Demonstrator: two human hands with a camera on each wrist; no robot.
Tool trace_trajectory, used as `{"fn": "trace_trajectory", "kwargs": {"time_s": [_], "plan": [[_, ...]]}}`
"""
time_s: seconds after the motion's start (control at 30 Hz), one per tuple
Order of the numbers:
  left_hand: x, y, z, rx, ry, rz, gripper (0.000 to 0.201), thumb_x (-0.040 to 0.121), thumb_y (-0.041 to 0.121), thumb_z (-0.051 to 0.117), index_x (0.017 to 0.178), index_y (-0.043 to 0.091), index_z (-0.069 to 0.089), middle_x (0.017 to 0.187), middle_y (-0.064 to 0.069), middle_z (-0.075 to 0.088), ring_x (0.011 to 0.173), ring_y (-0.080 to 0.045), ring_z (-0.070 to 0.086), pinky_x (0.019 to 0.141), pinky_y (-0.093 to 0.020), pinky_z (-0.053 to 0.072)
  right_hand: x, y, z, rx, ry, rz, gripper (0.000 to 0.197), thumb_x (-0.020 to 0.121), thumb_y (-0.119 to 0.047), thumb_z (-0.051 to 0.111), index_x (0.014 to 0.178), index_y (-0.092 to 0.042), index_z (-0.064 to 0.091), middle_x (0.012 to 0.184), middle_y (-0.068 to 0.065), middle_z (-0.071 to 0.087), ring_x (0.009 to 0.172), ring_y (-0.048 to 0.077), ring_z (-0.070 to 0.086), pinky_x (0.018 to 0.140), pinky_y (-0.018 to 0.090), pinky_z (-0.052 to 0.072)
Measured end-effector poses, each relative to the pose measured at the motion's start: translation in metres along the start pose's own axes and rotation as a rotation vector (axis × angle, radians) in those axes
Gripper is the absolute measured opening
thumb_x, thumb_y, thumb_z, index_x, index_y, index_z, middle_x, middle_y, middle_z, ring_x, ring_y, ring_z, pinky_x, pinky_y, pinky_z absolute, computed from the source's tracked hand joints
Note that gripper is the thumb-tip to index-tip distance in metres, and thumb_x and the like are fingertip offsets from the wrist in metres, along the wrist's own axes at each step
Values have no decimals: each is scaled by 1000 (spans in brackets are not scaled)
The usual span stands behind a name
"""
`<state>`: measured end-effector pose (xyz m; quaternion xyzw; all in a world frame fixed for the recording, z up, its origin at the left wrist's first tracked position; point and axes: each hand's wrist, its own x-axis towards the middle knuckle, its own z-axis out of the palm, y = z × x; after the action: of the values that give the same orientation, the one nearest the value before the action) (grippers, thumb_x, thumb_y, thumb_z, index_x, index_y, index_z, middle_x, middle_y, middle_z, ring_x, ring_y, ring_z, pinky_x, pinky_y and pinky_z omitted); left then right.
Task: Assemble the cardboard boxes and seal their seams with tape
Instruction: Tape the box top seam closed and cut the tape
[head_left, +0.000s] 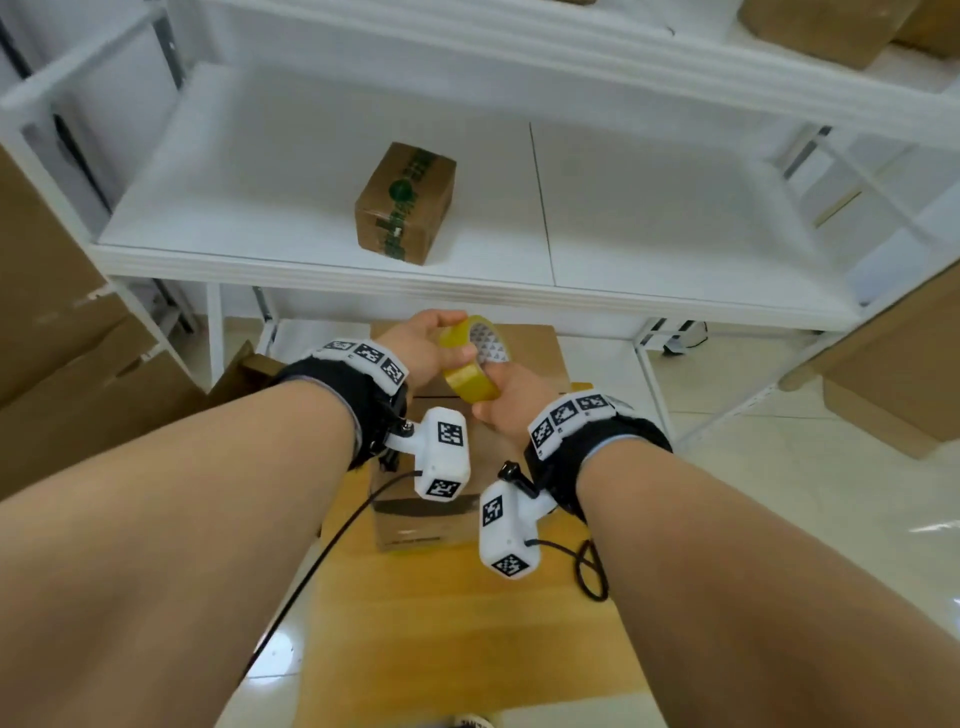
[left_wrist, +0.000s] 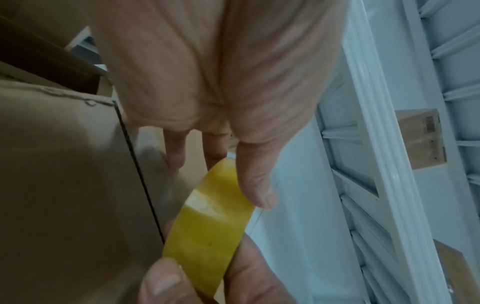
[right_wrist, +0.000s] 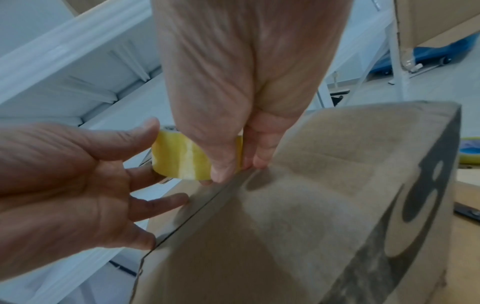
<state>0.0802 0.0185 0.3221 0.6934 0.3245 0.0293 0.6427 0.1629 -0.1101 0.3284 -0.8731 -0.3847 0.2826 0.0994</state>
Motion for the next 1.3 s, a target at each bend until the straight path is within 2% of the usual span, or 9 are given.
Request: {"fn": "trace_trajectory", "kwargs": {"time_s": [0.17, 0.37, 0.47, 0.7, 0.83, 0.93, 1.07, 1.17, 1.3], "plan": [[-7, 5, 1, -13, 163, -81, 39, 74, 29, 81, 105, 35, 60, 117, -3, 65, 107, -24, 62, 99, -42, 49, 1, 1, -12, -66, -83, -44, 57, 98, -27, 58, 151, -22, 39, 139, 11, 53, 122, 28, 55, 95, 29, 44], [-10, 3, 10, -24, 294, -47, 16, 73, 36, 71, 87, 31, 66, 105, -9, 70, 102, -32, 64, 93, -50, 51, 5, 16, -18, -33, -102, -130, 50, 97, -28, 60, 145, -21, 48, 136, 10, 57, 119, 28, 57, 94, 30, 45], [-21, 14, 11, 11, 413, -31, 6, 88, 14, 67, 88, 19, 65, 98, -7, 68, 93, -22, 63, 90, -37, 52, 5, 15, -22, -46, -127, -163, 49, 96, -28, 60, 143, -19, 49, 137, 9, 57, 121, 27, 56, 91, 27, 41], [-28, 24, 5, 173, 420, -104, 21, 92, 25, 63, 107, 11, 68, 93, 0, 61, 82, -12, 54, 75, -25, 46, 0, 8, -32, -86, -174, -149, 48, 94, -27, 63, 140, -18, 52, 134, 8, 59, 118, 27, 57, 87, 27, 39], [-29, 36, 3, 269, 375, -147, 13, 98, 26, 52, 91, 21, 61, 78, 3, 54, 65, -14, 49, 47, -12, 36, -5, 7, -36, -20, -147, -136, 45, 93, -27, 65, 137, -19, 55, 128, 6, 62, 113, 24, 58, 84, 26, 37], [-28, 34, -4, 288, 405, -151, 19, 100, 22, 48, 85, 18, 59, 78, -4, 53, 71, -19, 51, 68, -24, 41, -7, 4, -36, 108, -82, -145, 41, 91, -31, 68, 129, -18, 60, 117, 4, 65, 105, 22, 61, 87, 30, 44], [-27, 32, -12, 257, 372, -164, 30, 100, 24, 46, 109, 3, 65, 109, -17, 66, 102, -32, 61, 88, -35, 46, -5, -1, -32, 218, -63, -167, 24, 91, -30, 69, 112, -21, 62, 102, 1, 65, 96, 21, 62, 88, 34, 48], [-23, 33, -14, 260, 365, -171, 30, 101, 23, 44, 114, 5, 64, 114, -11, 64, 107, -29, 60, 86, -31, 42, 2, -5, -34, 131, -97, -169, 27, 92, -30, 68, 116, -21, 60, 102, -1, 62, 94, 18, 59, 83, 30, 42], [-17, 36, -22, 311, 407, -184, 21, 102, 25, 41, 96, 13, 58, 92, -13, 54, 81, -24, 51, 72, -28, 35, 13, -7, -45, 102, -78, -158, 30, 95, -29, 65, 120, -15, 63, 102, 0, 63, 95, 19, 59, 84, 30, 42]]}}
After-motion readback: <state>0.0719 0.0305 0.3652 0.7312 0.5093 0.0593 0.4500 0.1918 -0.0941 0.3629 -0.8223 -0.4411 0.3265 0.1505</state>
